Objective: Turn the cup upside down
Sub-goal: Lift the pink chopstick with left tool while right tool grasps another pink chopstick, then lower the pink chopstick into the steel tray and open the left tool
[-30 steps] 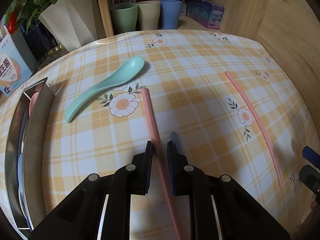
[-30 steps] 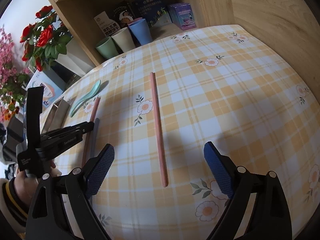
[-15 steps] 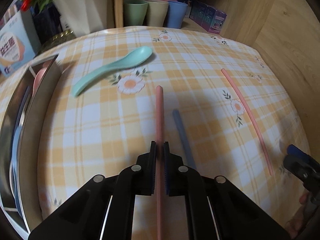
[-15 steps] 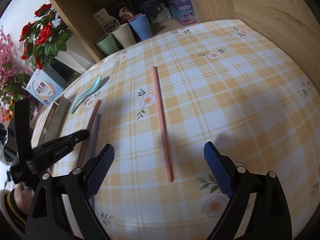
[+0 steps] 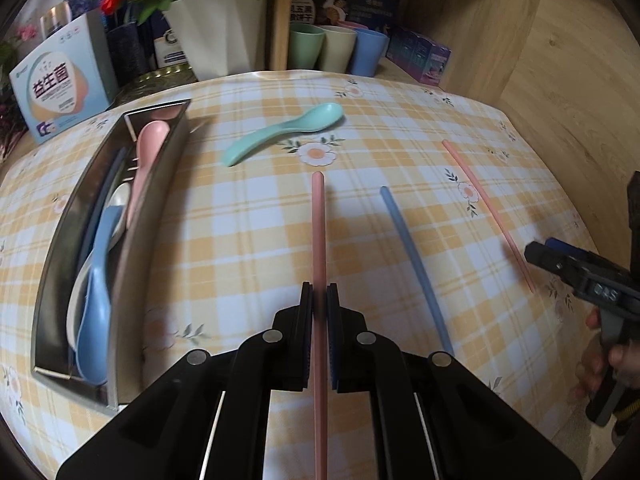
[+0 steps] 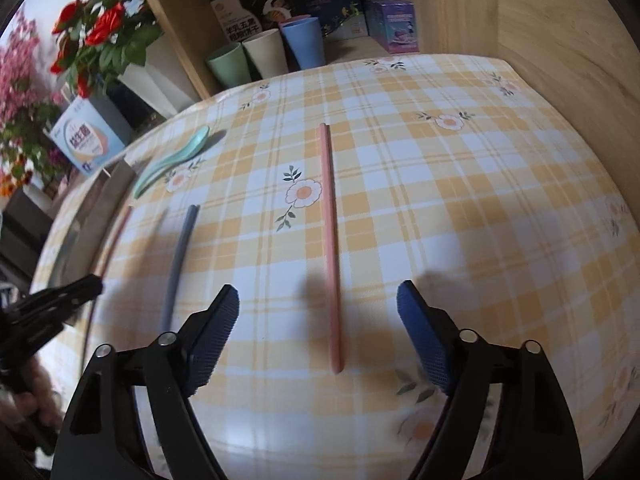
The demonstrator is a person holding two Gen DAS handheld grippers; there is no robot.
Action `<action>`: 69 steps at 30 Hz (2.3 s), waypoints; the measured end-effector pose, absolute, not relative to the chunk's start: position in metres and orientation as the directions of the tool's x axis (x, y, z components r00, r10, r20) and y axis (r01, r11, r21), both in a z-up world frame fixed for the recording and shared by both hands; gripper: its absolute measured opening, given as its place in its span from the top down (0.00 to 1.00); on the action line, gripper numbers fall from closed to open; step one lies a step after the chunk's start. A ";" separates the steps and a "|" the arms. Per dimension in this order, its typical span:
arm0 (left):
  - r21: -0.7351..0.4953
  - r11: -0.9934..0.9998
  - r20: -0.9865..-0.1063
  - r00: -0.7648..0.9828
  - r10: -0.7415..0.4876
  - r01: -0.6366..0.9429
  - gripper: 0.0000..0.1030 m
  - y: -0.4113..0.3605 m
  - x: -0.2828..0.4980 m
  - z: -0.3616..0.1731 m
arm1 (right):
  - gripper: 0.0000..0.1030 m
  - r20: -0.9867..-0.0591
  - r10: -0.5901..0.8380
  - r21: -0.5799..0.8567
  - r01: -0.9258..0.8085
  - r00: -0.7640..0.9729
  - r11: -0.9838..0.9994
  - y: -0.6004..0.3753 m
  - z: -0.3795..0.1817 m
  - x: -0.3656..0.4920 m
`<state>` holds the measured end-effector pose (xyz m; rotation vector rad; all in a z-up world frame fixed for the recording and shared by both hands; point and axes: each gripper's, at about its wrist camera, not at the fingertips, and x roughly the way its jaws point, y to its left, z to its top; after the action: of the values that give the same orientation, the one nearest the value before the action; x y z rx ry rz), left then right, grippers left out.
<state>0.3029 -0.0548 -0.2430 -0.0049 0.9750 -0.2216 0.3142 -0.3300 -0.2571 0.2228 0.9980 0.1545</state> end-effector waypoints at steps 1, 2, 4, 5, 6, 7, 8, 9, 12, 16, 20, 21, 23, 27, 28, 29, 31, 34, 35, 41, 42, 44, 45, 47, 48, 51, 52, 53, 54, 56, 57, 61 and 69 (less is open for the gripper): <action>-0.107 0.978 -0.819 0.543 -0.188 0.177 0.94 -0.052 0.303 -0.242 | 0.29 -0.814 0.224 0.245 -0.033 0.535 0.969 -0.330 -0.257 0.318; -0.112 0.979 -0.816 0.547 -0.189 0.172 0.94 -0.051 0.303 -0.240 | 0.32 -0.815 0.217 0.235 -0.036 0.537 0.971 -0.330 -0.258 0.322; -0.118 0.979 -0.806 0.560 -0.193 0.168 0.94 -0.049 0.302 -0.237 | 0.43 -0.823 0.195 0.207 -0.039 0.533 0.978 -0.330 -0.261 0.330; -0.121 0.978 -0.802 0.564 -0.197 0.169 0.94 -0.049 0.301 -0.236 | 0.45 -0.831 0.180 0.187 -0.041 0.527 0.982 -0.329 -0.264 0.335; -0.127 0.977 -0.797 0.569 -0.203 0.171 0.94 -0.048 0.300 -0.234 | 0.49 -0.837 0.168 0.169 -0.045 0.521 0.985 -0.327 -0.268 0.340; -0.130 0.976 -0.793 0.573 -0.207 0.172 0.94 -0.047 0.299 -0.233 | 0.53 -0.842 0.157 0.155 -0.048 0.517 0.987 -0.325 -0.270 0.343; -0.133 0.976 -0.791 0.575 -0.210 0.173 0.94 -0.046 0.298 -0.232 | 0.54 -0.846 0.148 0.143 -0.050 0.512 0.988 -0.323 -0.272 0.346; -0.136 0.976 -0.790 0.575 -0.212 0.173 0.94 -0.045 0.298 -0.231 | 0.55 -0.850 0.140 0.132 -0.051 0.508 0.990 -0.321 -0.274 0.349; -0.147 0.975 -0.786 0.579 -0.219 0.169 0.94 -0.042 0.297 -0.230 | 0.61 -0.852 0.124 0.117 -0.046 0.509 0.992 -0.316 -0.274 0.358; -0.167 0.973 -0.780 0.581 -0.231 0.162 0.94 -0.038 0.295 -0.230 | 0.64 -0.859 0.093 0.089 -0.032 0.504 0.995 -0.310 -0.274 0.366; -0.179 0.970 -0.778 0.580 -0.242 0.164 0.94 -0.037 0.295 -0.230 | 0.65 -0.872 0.067 0.060 -0.030 0.485 0.998 -0.305 -0.275 0.374; -0.182 0.970 -0.777 0.580 -0.244 0.164 0.94 -0.037 0.295 -0.230 | 0.65 -0.876 0.067 0.066 -0.018 0.478 0.998 -0.306 -0.274 0.378; -0.184 0.969 -0.776 0.581 -0.246 0.165 0.94 -0.036 0.295 -0.230 | 0.65 -0.880 0.055 0.057 -0.011 0.472 0.998 -0.303 -0.274 0.382; -0.190 0.968 -0.770 0.587 -0.249 0.161 0.94 -0.033 0.293 -0.228 | 0.71 -0.883 0.050 0.058 0.004 0.467 0.998 -0.299 -0.274 0.392; -0.191 0.969 -0.769 0.589 -0.248 0.158 0.94 -0.032 0.293 -0.228 | 0.75 -0.884 0.052 0.060 0.003 0.465 0.998 -0.298 -0.274 0.393; -0.194 0.969 -0.768 0.590 -0.248 0.154 0.94 -0.030 0.293 -0.227 | 0.78 -0.885 0.055 0.062 0.000 0.463 0.998 -0.296 -0.274 0.393; -0.201 0.968 -0.768 0.588 -0.252 0.152 0.94 -0.028 0.294 -0.227 | 0.88 -0.889 0.063 0.068 -0.006 0.453 0.998 -0.293 -0.274 0.395; -0.209 0.966 -0.767 0.587 -0.259 0.154 0.94 -0.026 0.294 -0.227 | 0.93 -0.891 0.061 0.071 0.004 0.449 0.997 -0.290 -0.273 0.395; -0.209 0.966 -0.767 0.587 -0.259 0.154 0.94 -0.026 0.294 -0.227 | 0.93 -0.891 0.064 0.078 0.013 0.450 0.997 -0.290 -0.273 0.395; -0.212 0.965 -0.762 0.592 -0.261 0.153 0.94 -0.024 0.294 -0.224 | 0.95 -0.890 0.070 0.103 0.049 0.451 0.994 -0.290 -0.273 0.393; -0.213 0.965 -0.762 0.593 -0.262 0.153 0.94 -0.024 0.294 -0.224 | 0.95 -0.889 0.073 0.110 0.055 0.452 0.992 -0.290 -0.273 0.391; -0.211 0.966 -0.761 0.594 -0.259 0.150 0.94 -0.023 0.293 -0.223 | 0.95 -0.885 0.096 0.145 0.075 0.455 0.987 -0.291 -0.273 0.386; -0.212 0.966 -0.762 0.594 -0.259 0.149 0.94 -0.023 0.293 -0.223 | 0.95 -0.881 0.107 0.163 0.084 0.460 0.983 -0.291 -0.272 0.383; -0.212 0.966 -0.764 0.592 -0.257 0.145 0.94 -0.022 0.293 -0.224 | 0.95 -0.871 0.127 0.196 0.097 0.475 0.976 -0.290 -0.269 0.376; -0.213 0.966 -0.764 0.591 -0.257 0.144 0.94 -0.022 0.293 -0.224 | 0.95 -0.865 0.140 0.215 0.104 0.482 0.971 -0.288 -0.267 0.372; -0.213 0.967 -0.765 0.592 -0.256 0.143 0.94 -0.021 0.293 -0.224 | 0.95 -0.844 0.177 0.269 0.115 0.507 0.956 -0.285 -0.260 0.361; -0.213 0.966 -0.765 0.591 -0.257 0.144 0.94 -0.021 0.293 -0.224 | 0.95 -0.838 0.185 0.282 0.116 0.514 0.952 -0.285 -0.257 0.358; -0.213 0.966 -0.765 0.591 -0.257 0.145 0.94 -0.022 0.293 -0.224 | 0.95 -0.831 0.195 0.295 0.116 0.522 0.948 -0.283 -0.255 0.355; -0.212 0.966 -0.764 0.592 -0.256 0.144 0.94 -0.021 0.293 -0.224 | 0.95 -0.822 0.208 0.313 0.116 0.530 0.943 -0.281 -0.252 0.350; -0.212 0.966 -0.763 0.592 -0.257 0.146 0.94 -0.021 0.292 -0.223 | 0.95 -0.810 0.228 0.341 0.118 0.540 0.933 -0.279 -0.249 0.344; -0.213 0.966 -0.763 0.593 -0.258 0.147 0.94 -0.021 0.292 -0.223 | 0.95 -0.805 0.237 0.353 0.118 0.544 0.928 -0.277 -0.248 0.341; -0.211 0.966 -0.762 0.595 -0.257 0.148 0.94 -0.019 0.291 -0.222 | 0.95 -0.789 0.273 0.393 0.110 0.551 0.913 -0.268 -0.244 0.332; -0.201 0.967 -0.750 0.611 -0.253 0.154 0.94 0.006 0.295 -0.202 | 0.95 -0.763 0.302 0.412 0.070 0.571 0.908 -0.255 -0.229 0.329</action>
<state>0.2946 0.0060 -0.2017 -0.1204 0.8834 -0.2355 0.3287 -0.2548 -0.2294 0.4259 0.9607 0.1411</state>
